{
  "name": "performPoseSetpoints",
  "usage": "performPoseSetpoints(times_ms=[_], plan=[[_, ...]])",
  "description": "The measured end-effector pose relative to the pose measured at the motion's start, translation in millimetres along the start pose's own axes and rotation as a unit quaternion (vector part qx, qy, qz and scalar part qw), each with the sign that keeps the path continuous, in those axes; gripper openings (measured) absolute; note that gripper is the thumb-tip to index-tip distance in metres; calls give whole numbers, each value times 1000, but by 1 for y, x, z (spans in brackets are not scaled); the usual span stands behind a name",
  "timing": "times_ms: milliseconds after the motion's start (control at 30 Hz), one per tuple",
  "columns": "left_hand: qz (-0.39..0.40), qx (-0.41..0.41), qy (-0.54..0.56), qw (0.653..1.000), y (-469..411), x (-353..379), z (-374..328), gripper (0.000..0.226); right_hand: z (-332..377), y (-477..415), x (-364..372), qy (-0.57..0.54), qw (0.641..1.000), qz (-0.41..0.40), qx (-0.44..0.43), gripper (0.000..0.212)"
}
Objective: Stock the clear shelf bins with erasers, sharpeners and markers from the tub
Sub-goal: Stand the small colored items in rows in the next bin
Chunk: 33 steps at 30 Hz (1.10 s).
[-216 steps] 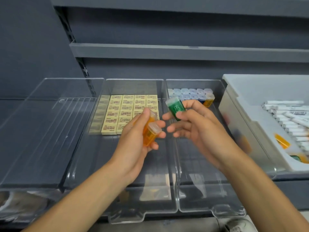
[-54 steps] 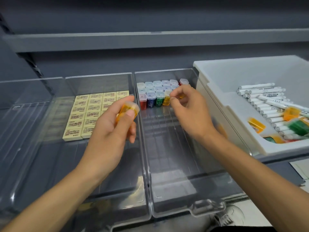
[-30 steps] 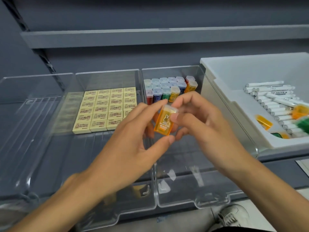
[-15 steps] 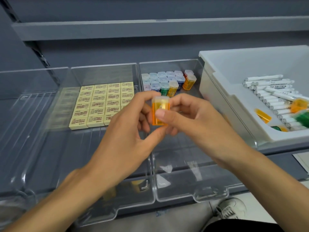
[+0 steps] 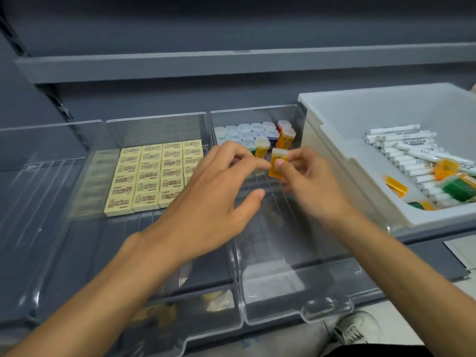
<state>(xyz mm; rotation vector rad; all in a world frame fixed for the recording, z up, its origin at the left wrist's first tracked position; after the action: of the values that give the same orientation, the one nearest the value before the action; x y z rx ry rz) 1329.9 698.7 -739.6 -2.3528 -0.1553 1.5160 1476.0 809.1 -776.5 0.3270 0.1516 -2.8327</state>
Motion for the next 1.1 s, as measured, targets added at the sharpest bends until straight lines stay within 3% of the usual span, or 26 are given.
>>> performPoseSetpoints(times_ms=[100,167,367,667,900,1100], plan=[[-16,-9,-14,1000,-9,3,6,33,-21,-20,5,74,996,-54,-2,15],[-22,-34,36,999,-19,6,8,24,-24,-32,6,110,991,-77,-24,16],[-36,-62,60,996,-33,24,10,18,-24,-56,10,215,971,-86,-58,19],[-31,-68,91,993,-29,23,13,19,-22,-58,16,214,972,-73,-63,37],[-37,-71,98,992,-30,23,12,21,-17,-40,8,189,980,-58,-39,36],[-23,-91,77,993,-35,22,7,22,9,10,-2,217,972,3,-86,28]])
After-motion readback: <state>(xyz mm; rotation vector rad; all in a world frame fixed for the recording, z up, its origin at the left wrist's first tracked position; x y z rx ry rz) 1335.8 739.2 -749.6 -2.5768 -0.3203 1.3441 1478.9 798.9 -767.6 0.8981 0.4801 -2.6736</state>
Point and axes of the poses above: each hand's wrist, its own y-axis away from the middle knuckle, its own x-axis out of the palm, z = x × y, the point moved 1 cm from there along -y, towards the middle knuckle, and after that the axes turned 5 degrees about -y, right-handed, at the moved point
